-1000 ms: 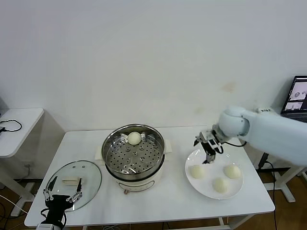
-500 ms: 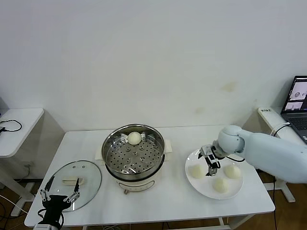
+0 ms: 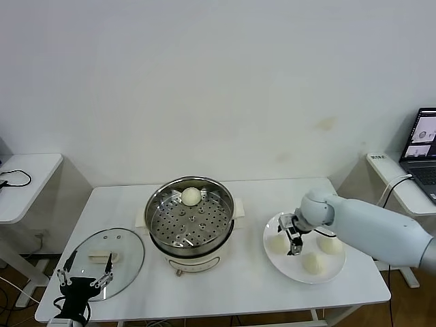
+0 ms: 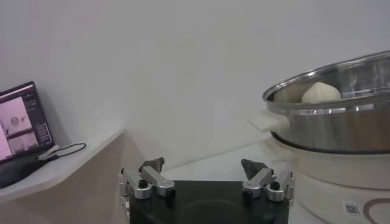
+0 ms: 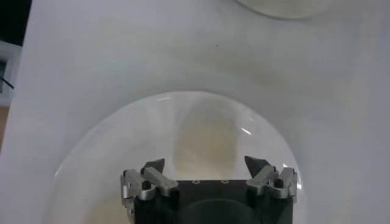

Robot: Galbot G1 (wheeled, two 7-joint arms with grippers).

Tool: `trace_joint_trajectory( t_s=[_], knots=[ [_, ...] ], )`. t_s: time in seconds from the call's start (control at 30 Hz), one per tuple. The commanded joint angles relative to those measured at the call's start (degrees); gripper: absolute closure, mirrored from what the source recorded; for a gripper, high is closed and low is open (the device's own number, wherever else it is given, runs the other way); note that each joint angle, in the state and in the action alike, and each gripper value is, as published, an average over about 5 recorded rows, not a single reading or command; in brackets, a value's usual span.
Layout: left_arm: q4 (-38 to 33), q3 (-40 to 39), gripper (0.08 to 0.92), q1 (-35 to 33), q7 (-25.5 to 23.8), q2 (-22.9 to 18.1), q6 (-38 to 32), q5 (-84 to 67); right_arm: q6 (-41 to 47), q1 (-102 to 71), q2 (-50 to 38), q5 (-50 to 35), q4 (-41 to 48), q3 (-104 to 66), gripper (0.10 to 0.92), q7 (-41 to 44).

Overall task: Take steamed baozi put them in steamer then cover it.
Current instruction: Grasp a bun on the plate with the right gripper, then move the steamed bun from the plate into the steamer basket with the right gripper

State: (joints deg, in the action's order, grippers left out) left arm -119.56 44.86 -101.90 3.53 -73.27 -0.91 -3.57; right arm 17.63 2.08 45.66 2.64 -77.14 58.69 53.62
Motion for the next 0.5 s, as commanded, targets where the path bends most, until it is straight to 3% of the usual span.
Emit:
trace_joint_trajectory(
  t_s=[0.03, 0.27, 0.5],
  knots=[
    [0.0, 0.0, 0.177, 0.0, 0.0, 0.0, 0.0, 0.0, -0.1, -1.9, 1.3, 0.9, 1.7, -1.6, 0.324, -0.2],
    [-0.1, -0.1, 0.177, 0.0, 0.0, -0.2, -0.1, 0.0, -0.5, 1.1, 0.5, 0.3, 0.8, -1.1, 0.402, 1.0],
    [-0.2, -0.1, 0.177, -0.1, -0.2, 0.0, -0.1, 0.0, -0.6, 6.8, -2.1, -2.3, -2.1, 1.1, 0.422, 3.9]
  ],
)
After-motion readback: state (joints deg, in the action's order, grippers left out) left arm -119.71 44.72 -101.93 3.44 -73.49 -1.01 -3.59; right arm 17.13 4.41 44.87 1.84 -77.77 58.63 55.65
